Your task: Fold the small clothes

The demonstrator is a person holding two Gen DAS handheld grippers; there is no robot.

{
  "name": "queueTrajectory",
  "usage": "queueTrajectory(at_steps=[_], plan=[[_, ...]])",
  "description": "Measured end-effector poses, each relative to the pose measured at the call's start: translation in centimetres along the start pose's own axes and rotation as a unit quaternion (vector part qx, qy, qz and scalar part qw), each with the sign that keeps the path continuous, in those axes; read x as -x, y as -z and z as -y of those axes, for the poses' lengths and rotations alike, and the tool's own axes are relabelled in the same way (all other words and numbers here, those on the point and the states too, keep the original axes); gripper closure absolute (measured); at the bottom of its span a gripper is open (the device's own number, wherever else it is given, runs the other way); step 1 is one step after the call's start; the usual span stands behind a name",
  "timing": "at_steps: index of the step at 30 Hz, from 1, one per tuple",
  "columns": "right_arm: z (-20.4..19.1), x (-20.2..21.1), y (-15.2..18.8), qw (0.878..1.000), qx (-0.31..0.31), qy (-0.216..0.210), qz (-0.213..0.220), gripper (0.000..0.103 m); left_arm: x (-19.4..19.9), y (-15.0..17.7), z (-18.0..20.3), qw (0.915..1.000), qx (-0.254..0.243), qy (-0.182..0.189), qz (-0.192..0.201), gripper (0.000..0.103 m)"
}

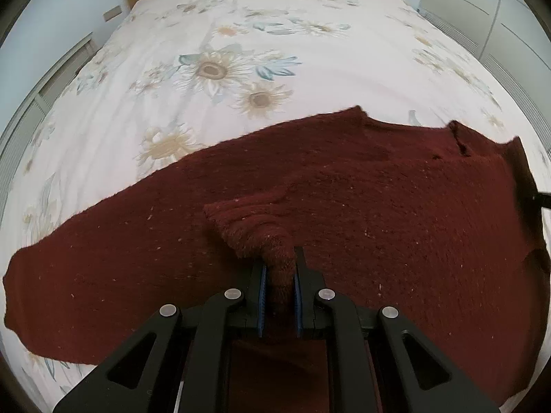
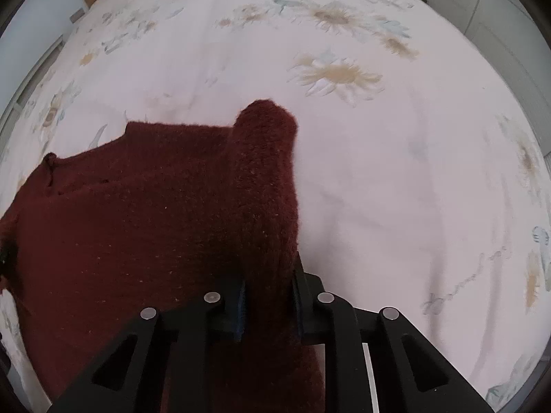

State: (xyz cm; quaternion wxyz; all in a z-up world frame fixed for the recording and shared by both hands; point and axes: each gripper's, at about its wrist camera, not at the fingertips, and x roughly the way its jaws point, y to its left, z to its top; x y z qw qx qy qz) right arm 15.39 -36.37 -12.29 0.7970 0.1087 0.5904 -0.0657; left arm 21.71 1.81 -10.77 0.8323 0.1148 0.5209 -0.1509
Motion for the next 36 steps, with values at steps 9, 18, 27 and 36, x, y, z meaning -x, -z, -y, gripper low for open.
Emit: queueTrajectory(at_steps=[9, 18, 27, 36], plan=[[1.8, -0.8, 0.9, 1.0, -0.016, 0.011, 0.002, 0.082, -2.5, 0.6, 0.3, 0.9996, 0.005, -0.018, -0.022, 0.09], [2.3, 1.5, 1.9, 0.998, -0.012, 0.035, 0.043, 0.016, -1.2, 0.0, -0.6, 0.9978, 0.037, -0.055, -0.006, 0.027], [-2.5, 6.0, 3.4, 0.992, 0.024, -0.009, 0.12, 0.0, 2.6, -0.5, 2.8, 0.9974, 0.0, -0.04, 0.06, 0.001], [-11.4, 2.6, 7.1, 0.986, 0.109, 0.009, 0.124, 0.0, -1.7, 1.4, 7.1, 0.9987, -0.016, -0.035, 0.034, 0.001]])
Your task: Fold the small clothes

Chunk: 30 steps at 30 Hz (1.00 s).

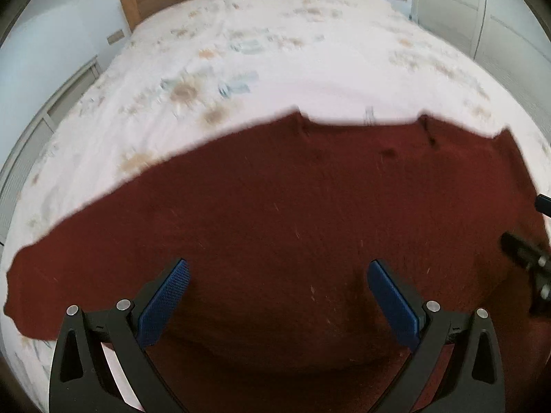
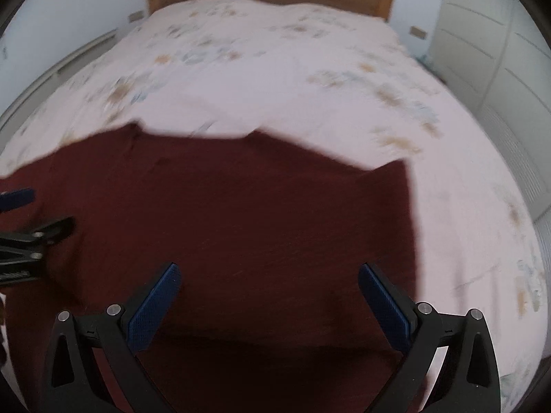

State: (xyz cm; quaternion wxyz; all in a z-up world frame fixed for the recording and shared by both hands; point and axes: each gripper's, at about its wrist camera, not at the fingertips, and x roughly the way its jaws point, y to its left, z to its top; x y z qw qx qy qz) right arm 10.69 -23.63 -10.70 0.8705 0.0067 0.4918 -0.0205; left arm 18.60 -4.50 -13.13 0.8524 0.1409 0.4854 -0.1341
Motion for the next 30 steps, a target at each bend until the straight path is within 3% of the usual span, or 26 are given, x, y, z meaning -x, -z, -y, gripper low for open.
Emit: queueTrajectory(at_steps=[4, 9, 12, 15, 20, 25, 30], plan=[[-0.1, -2.4, 1.1, 1.0, 0.015, 0.009, -0.024, 0.0, -1.7, 1.2, -0.5, 0.9999, 0.004, 0.001, -0.014, 0.001], [4.7, -3.1, 1.1, 0.999, -0.011, 0.037, -0.028, 0.001, -1.8, 1.9, -3.2, 0.9996, 0.027, -0.008, -0.004, 0.001], [7.0, -2.8, 1.4, 0.998, -0.04, 0.026, -0.03, 0.0, -2.3, 2.5, -4.1, 0.9992, 0.04, 0.009, 0.002, 0.0], [7.5, -3.2, 1.8, 0.998, -0.043, 0.034, -0.034, 0.0, -2.5, 2.5, -4.3, 0.9987, 0.049, 0.012, 0.005, 0.001], [8.7, -3.7, 2.8, 0.996, -0.076, 0.012, -0.037, 0.0, -2.7, 2.3, -4.6, 0.9985, 0.052, 0.017, 0.007, 0.001], [7.9, -3.8, 2.3, 0.997, -0.055, 0.025, -0.049, 0.0, -2.3, 2.4, -5.0, 0.9984, 0.052, 0.025, 0.001, 0.001], [7.2, -1.4, 1.8, 0.996, -0.071, 0.017, -0.041, 0.0, -0.1, 2.0, -6.1, 0.9951, 0.086, 0.048, -0.005, 0.001]])
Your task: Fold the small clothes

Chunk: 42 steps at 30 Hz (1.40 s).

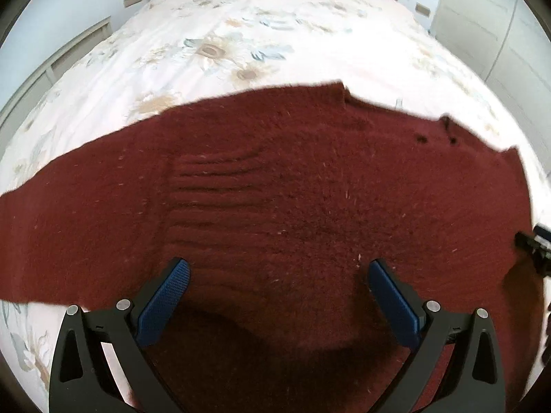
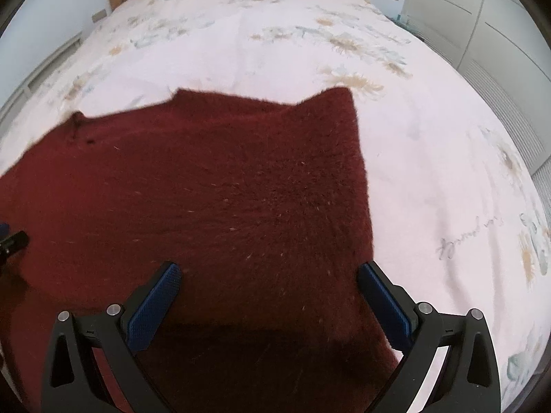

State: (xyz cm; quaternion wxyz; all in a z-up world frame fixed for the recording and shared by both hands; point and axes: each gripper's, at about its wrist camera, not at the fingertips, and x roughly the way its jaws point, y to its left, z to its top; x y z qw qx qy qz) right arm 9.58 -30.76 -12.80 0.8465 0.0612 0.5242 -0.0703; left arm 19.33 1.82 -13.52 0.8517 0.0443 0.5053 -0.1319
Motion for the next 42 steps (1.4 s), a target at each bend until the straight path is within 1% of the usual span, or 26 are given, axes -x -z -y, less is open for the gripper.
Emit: queueTrajectory(at_steps=[1, 3, 8, 12, 17, 19, 20, 23, 26, 28, 29, 30, 32, 33, 35, 36, 38, 40, 41, 42], plan=[[-0.1, 0.7, 0.1, 1.0, -0.004, -0.008, 0.001, 0.0, 0.6, -0.1, -0.5, 0.9999, 0.011, 0.005, -0.001, 0.001], [-0.3, 1.9, 0.2, 1.0, -0.005, -0.02, 0.004, 0.0, 1.8, -0.4, -1.9, 0.9995, 0.032, 0.002, -0.003, 0.001], [-1.4, 4.8, 0.6, 0.999, 0.016, -0.024, 0.022, 0.0, 5.2, -0.2, -5.7, 0.9976, 0.063, -0.026, 0.009, 0.001], [-1.3, 6.2, 1.4, 0.999, 0.013, -0.03, 0.032, 0.0, 7.6, 1.2, -9.6, 0.9912, 0.11, -0.073, 0.018, 0.001], [-1.4, 7.6, 2.3, 0.999, 0.009, -0.018, 0.042, 0.0, 9.1, 3.6, -14.1, 0.9833, 0.156, -0.093, 0.011, 0.001], [-1.4, 8.2, 2.7, 0.999, 0.009, -0.016, 0.042, 0.0, 9.8, 4.5, -16.4, 0.9783, 0.18, -0.102, 0.008, 0.001], [-1.4, 8.5, 2.9, 0.999, 0.01, -0.014, 0.043, 0.0, 10.2, 4.8, -17.5, 0.9751, 0.194, -0.107, 0.006, 0.001], [-1.0, 9.0, 3.5, 0.999, 0.009, -0.004, 0.046, 0.0, 11.7, 5.8, -21.2, 0.9611, 0.247, -0.123, 0.007, 0.001], [-0.3, 9.0, 3.9, 0.999, -0.004, -0.008, 0.039, 0.0, 13.1, 6.2, -24.9, 0.943, 0.303, -0.137, 0.017, 0.001], [0.1, 9.0, 4.1, 0.999, -0.009, -0.003, 0.038, 0.0, 13.7, 6.5, -27.5, 0.9281, 0.344, -0.141, 0.023, 0.001], [0.1, 8.9, 4.1, 0.999, -0.011, -0.001, 0.038, 0.0, 13.6, 6.6, -28.6, 0.9217, 0.362, -0.139, 0.024, 0.001], [0.3, 8.9, 4.2, 0.999, -0.014, -0.001, 0.038, 0.0, 13.4, 6.8, -29.8, 0.913, 0.385, -0.133, 0.024, 0.001], [0.4, 8.9, 4.4, 0.999, -0.018, -0.001, 0.038, 0.0, 12.7, 7.0, -31.4, 0.9024, 0.412, -0.124, 0.021, 0.002], [0.4, 8.9, 4.5, 0.999, -0.02, -0.001, 0.036, 0.0, 12.1, 6.9, -32.1, 0.899, 0.418, -0.128, 0.017, 0.002], [0.5, 8.8, 4.8, 0.999, -0.021, -0.002, 0.033, 0.0, 10.6, 6.7, -33.1, 0.8954, 0.424, -0.137, 0.005, 0.007], [0.5, 8.7, 4.9, 0.999, -0.02, 0.0, 0.03, 0.0, 9.6, 6.5, -33.5, 0.8931, 0.427, -0.141, -0.005, 0.007], [0.5, 8.3, 5.1, 1.0, -0.017, 0.005, 0.024, 0.0, 8.9, 6.7, -34.4, 0.8889, 0.434, -0.147, -0.011, 0.007], [0.5, 8.0, 5.2, 1.0, -0.018, 0.008, 0.019, 0.0, 8.2, 6.6, -34.8, 0.8871, 0.437, -0.149, -0.01, 0.008], [0.6, 7.9, 5.2, 1.0, -0.019, 0.009, 0.019, 0.0, 7.9, 6.6, -35.2, 0.8881, 0.435, -0.147, -0.006, 0.018], [0.7, 7.8, 5.2, 1.0, -0.021, 0.01, 0.018, 0.0, 7.7, 6.6, -35.5, 0.8901, 0.43, -0.151, -0.004, 0.025]])
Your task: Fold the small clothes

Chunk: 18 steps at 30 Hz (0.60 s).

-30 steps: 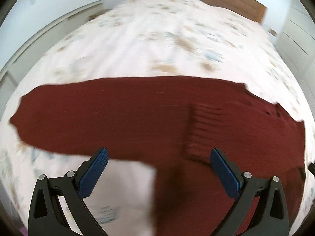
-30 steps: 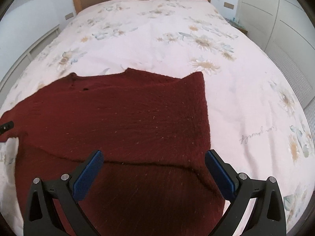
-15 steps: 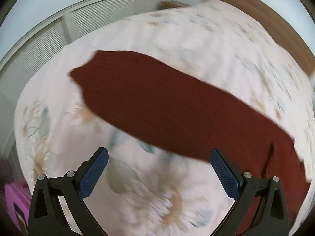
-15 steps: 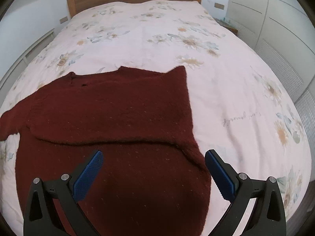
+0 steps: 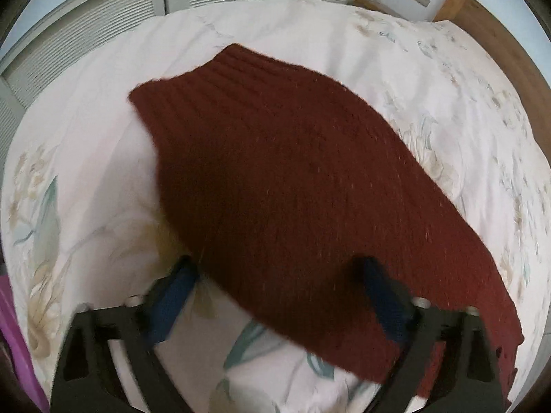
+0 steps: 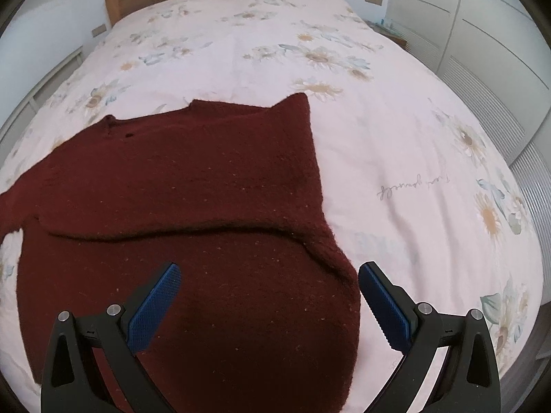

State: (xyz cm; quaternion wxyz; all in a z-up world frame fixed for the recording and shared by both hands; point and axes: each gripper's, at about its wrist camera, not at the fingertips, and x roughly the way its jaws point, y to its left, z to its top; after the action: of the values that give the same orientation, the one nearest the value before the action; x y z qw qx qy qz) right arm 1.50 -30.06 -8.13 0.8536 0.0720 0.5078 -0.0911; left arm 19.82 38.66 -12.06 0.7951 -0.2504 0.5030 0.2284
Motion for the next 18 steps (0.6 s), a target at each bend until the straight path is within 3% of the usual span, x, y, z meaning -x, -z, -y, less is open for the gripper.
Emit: queueTrajectory(at_steps=[3, 5, 6, 9, 12, 13, 18], plan=[[0.1, -0.4, 0.1, 1.0, -0.003, 0.0, -0.001, 0.0, -0.3, -0.1, 0.0, 0.9998, -0.017, 0.002, 0.003, 0.054], [0.1, -0.8, 0.3, 1.0, -0.004, -0.001, -0.005, 0.0, 0.1, -0.1, 0.5, 0.9991, -0.04, -0.001, 0.012, 0.084], [0.1, -1.0, 0.3, 1.0, -0.004, -0.003, -0.007, 0.0, 0.5, 0.0, 1.0, 0.998, -0.06, -0.003, 0.018, 0.088], [-0.1, -1.3, 0.5, 1.0, 0.001, -0.005, -0.012, 0.0, 1.8, 0.6, 2.2, 0.9959, -0.085, 0.008, 0.028, 0.091], [-0.3, -1.1, 0.4, 1.0, 0.01, -0.005, -0.008, 0.0, 4.0, 1.3, 3.4, 0.9937, -0.093, 0.053, 0.031, 0.092], [-0.2, -1.0, 0.4, 1.0, 0.01, -0.005, -0.006, 0.0, 4.9, 1.7, 4.3, 0.9897, -0.113, 0.082, 0.031, 0.092], [0.0, -0.4, 0.0, 1.0, 0.01, -0.01, 0.005, 0.0, 7.9, 4.2, 11.1, 0.9727, -0.191, 0.126, 0.036, 0.092]])
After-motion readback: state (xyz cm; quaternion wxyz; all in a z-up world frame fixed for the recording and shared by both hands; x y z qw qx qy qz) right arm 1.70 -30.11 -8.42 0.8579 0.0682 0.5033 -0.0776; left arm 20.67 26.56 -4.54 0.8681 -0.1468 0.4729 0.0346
